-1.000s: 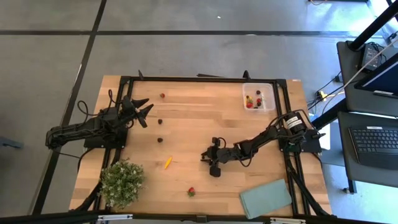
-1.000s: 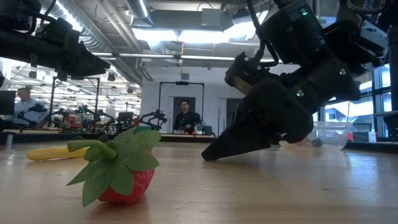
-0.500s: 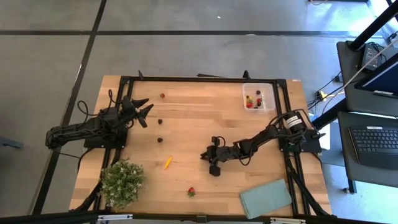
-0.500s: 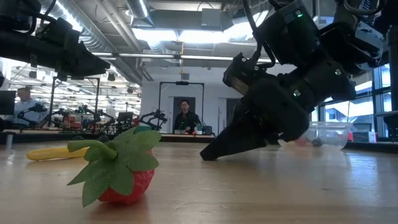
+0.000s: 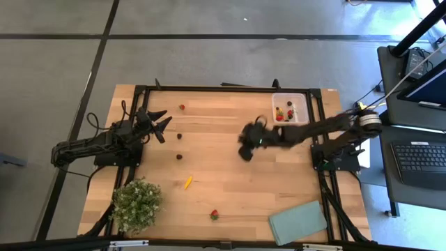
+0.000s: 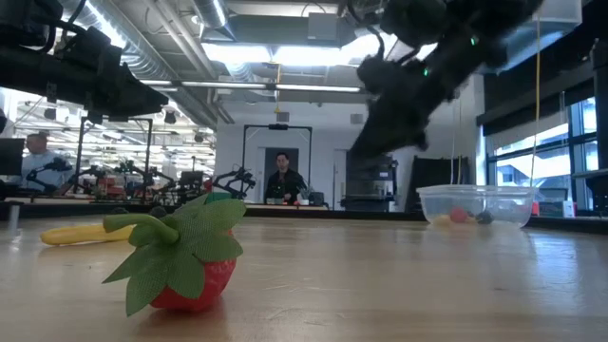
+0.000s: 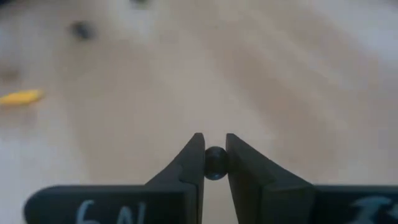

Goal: Pick and placing Produce into tupperware
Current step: Put the blueberry into the transparent bin

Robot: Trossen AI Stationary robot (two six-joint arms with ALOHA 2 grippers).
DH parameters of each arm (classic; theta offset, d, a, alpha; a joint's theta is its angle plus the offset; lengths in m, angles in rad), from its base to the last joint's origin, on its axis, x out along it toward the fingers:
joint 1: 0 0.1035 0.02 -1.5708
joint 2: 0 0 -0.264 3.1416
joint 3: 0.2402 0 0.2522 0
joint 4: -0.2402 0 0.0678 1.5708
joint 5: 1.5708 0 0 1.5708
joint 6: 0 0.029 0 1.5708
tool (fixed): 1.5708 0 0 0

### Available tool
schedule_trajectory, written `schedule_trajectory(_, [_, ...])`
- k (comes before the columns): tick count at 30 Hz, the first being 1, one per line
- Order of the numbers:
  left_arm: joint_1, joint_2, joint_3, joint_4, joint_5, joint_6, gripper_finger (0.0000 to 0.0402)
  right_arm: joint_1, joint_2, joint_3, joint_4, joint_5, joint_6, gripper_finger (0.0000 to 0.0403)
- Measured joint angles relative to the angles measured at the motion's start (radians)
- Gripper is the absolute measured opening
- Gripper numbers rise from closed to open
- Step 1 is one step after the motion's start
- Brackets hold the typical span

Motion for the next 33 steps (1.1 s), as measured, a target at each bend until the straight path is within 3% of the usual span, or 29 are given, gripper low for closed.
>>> schedule_trajectory(8, [0.0, 0.0, 0.0, 0.0, 0.0, -0.001, 0.0179, -0.281, -0.228, 0.085, -0.582, 0.037, 0.101, 0.0052])
schedule_trajectory(12, [0.0, 0.0, 0.0, 0.0, 0.0, 0.0, 0.0179, -0.449, -0.269, 0.084, -0.729, 0.04, 0.144, 0.0051])
schedule_trajectory(21, [0.0, 0.0, 0.0, 0.0, 0.0, -0.002, 0.0179, -0.679, -0.2, 0.082, -0.731, -0.039, 0.076, 0.0056])
schedule_trajectory(33, [0.0, 0.0, 0.0, 0.0, 0.0, -0.002, 0.0179, -0.724, -0.091, 0.082, -0.726, -0.055, -0.019, 0.0082])
